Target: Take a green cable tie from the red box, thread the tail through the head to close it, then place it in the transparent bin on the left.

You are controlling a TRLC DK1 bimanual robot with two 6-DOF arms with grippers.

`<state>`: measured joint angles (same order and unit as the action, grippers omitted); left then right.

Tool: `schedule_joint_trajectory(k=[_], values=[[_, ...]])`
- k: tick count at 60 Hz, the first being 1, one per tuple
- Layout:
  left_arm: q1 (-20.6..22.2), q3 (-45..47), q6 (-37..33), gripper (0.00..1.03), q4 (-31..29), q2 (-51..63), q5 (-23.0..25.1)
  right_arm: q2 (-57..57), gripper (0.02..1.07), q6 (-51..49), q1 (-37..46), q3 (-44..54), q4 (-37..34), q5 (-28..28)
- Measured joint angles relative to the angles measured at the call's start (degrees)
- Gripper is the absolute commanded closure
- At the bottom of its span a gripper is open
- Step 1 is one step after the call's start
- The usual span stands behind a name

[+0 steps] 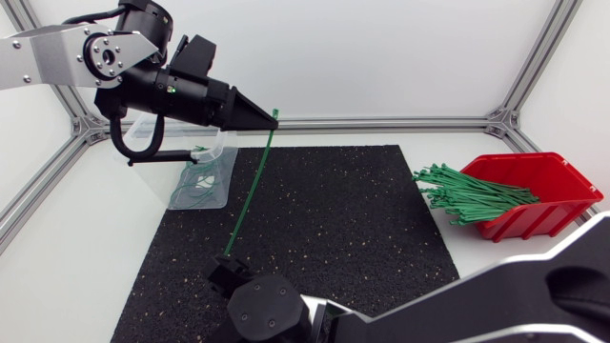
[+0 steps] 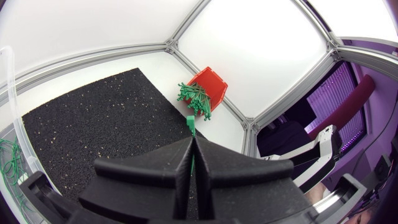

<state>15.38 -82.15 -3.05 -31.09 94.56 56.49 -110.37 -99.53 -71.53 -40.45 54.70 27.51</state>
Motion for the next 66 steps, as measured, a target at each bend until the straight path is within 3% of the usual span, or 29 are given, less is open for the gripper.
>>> schedule_joint_trajectory(k=[26, 66], values=[[0.00, 0.02, -0.02, 1.00, 0.00, 0.00, 0.00, -0.04, 0.88, -1.27, 0.76, -0.11, 0.81, -0.28], [0.04, 2.58, -1.31, 1.00, -0.04, -0.44, 0.00, 1.14, 0.91, 0.09, 1.05, -1.29, 0.57, -0.28]])
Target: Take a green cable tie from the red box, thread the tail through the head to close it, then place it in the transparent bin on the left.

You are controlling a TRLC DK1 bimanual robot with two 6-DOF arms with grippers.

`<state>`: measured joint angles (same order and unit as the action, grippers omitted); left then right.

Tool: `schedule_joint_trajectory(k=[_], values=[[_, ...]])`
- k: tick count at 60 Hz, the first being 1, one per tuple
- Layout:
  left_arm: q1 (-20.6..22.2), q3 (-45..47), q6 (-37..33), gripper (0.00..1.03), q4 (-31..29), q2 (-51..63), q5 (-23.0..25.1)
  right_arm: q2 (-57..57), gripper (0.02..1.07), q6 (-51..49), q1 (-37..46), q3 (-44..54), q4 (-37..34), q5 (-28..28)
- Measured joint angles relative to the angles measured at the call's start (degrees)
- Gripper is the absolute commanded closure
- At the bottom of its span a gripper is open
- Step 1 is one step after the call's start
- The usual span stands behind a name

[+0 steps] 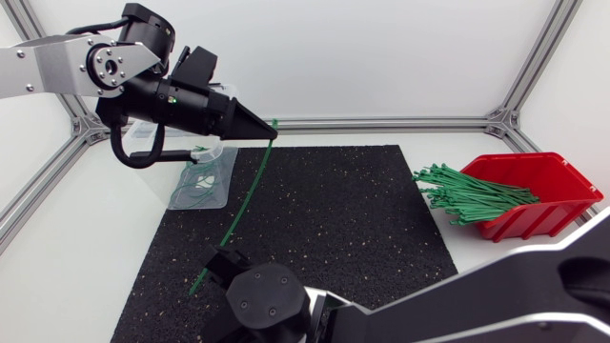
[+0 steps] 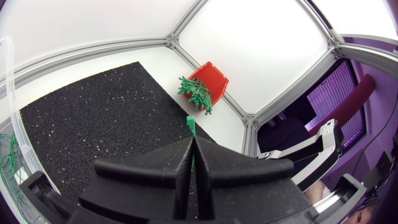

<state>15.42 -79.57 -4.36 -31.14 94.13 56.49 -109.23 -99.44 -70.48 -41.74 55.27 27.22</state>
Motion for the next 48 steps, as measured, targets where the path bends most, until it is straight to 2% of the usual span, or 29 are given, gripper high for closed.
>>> schedule_joint_trajectory(k=[48], values=[[0.02, 0.52, -0.22, 1.00, -0.13, -1.53, 0.02, -0.31, 0.89, 2.16, -2.93, -0.17, -0.09, 0.26]])
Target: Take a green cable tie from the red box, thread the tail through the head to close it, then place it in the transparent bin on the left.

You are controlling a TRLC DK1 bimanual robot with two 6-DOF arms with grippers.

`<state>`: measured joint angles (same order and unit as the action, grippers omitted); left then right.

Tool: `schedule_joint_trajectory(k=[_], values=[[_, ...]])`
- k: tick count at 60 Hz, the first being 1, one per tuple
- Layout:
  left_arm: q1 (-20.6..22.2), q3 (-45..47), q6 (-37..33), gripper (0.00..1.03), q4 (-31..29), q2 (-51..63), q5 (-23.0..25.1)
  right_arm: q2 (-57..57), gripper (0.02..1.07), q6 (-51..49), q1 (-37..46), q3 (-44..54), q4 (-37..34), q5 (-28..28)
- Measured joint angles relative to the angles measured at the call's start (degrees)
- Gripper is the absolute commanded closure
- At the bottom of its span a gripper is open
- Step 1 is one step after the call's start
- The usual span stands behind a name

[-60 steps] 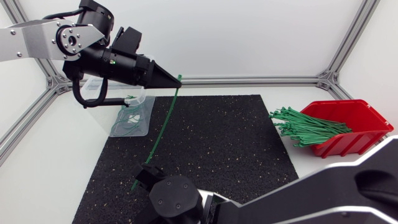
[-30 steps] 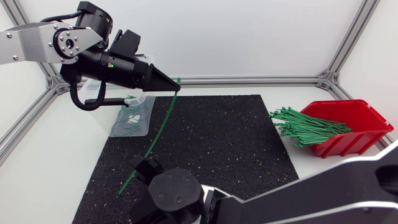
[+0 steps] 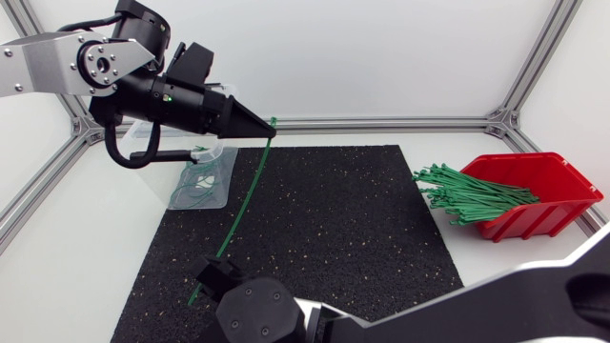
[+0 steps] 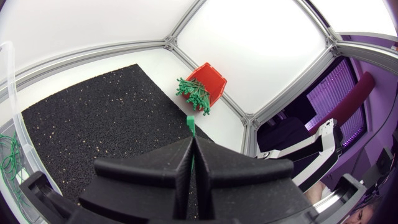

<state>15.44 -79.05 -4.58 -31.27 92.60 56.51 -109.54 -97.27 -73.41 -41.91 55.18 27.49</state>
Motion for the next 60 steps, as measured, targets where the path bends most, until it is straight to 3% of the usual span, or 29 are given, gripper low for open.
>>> schedule_joint_trajectory(k=[60], values=[[-0.66, 0.00, -0.20, 1.00, 0.00, 0.02, 0.00, -1.07, 0.82, 0.66, -1.09, 3.15, 0.81, 1.09]])
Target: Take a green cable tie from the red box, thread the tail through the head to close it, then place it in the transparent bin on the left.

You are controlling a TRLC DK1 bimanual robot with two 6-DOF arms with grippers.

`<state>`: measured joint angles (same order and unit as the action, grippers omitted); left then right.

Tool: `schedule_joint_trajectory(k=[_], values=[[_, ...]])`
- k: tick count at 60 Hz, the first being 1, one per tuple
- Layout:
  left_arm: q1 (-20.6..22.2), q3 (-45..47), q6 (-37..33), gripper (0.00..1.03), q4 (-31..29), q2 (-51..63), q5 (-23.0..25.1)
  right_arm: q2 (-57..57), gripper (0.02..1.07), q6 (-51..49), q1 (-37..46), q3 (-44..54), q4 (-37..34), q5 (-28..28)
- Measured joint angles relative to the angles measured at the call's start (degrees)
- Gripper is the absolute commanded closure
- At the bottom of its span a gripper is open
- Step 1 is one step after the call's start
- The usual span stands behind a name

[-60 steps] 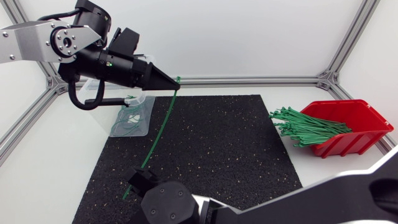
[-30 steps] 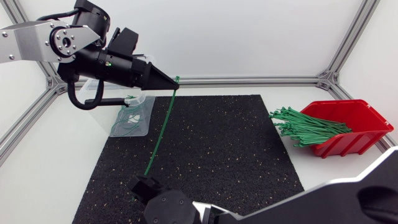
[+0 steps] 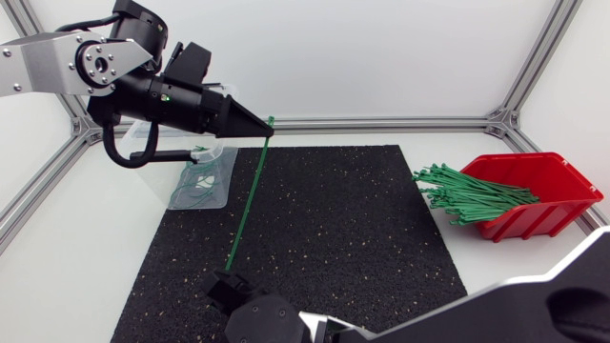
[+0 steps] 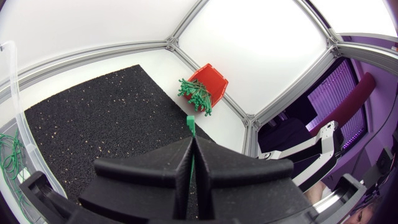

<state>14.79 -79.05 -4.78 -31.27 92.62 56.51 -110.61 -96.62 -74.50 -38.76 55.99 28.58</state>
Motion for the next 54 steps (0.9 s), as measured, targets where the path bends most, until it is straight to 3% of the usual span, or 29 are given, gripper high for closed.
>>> schedule_joint_trajectory(k=[22, 54], values=[[-0.11, 0.00, -0.24, 1.00, 0.00, 0.00, 0.00, 0.13, 0.75, 0.17, -0.42, 1.36, -0.02, 0.09], [-0.11, 0.00, -0.42, 1.00, 0.00, 0.00, 0.00, 1.95, 0.75, 0.17, -0.39, 2.23, 0.02, 0.17]])
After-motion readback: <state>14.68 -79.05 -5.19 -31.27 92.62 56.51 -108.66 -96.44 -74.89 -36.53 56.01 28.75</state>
